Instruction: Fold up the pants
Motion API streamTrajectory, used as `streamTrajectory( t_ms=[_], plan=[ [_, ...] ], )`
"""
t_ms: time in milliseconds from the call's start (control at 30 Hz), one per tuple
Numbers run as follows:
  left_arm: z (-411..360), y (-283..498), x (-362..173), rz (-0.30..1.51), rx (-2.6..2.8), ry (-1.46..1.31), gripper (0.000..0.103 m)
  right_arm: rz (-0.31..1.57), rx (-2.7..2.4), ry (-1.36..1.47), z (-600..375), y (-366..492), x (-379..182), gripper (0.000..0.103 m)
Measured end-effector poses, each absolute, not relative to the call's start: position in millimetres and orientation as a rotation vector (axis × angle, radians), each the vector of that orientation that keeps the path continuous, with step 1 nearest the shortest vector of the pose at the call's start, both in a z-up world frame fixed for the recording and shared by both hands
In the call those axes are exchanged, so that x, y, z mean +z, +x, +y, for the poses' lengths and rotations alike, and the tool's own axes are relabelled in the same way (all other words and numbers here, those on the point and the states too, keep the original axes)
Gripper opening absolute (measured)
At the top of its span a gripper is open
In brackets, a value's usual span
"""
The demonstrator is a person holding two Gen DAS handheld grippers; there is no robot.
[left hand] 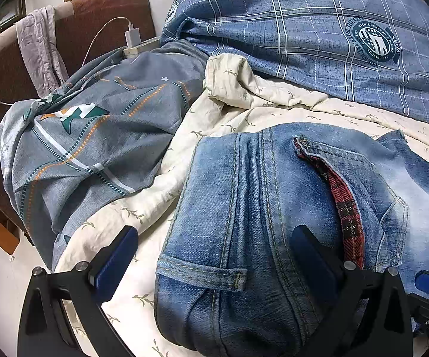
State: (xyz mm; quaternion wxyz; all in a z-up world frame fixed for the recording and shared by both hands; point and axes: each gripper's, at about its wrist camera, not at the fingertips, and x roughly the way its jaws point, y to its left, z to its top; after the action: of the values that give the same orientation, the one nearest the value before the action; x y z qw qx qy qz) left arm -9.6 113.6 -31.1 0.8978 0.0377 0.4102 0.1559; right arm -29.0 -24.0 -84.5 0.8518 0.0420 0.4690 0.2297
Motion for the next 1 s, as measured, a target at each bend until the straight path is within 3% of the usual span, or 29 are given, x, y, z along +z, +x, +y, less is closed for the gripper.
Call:
streamTrajectory(
  t_ms=[1000],
  plan=[
    [113.4,-9.5,-31.1,0.851,0.326,0.071,0.103,1.008,0.508,0.108,-26.7,-25.5,-84.6,0.036]
  ],
)
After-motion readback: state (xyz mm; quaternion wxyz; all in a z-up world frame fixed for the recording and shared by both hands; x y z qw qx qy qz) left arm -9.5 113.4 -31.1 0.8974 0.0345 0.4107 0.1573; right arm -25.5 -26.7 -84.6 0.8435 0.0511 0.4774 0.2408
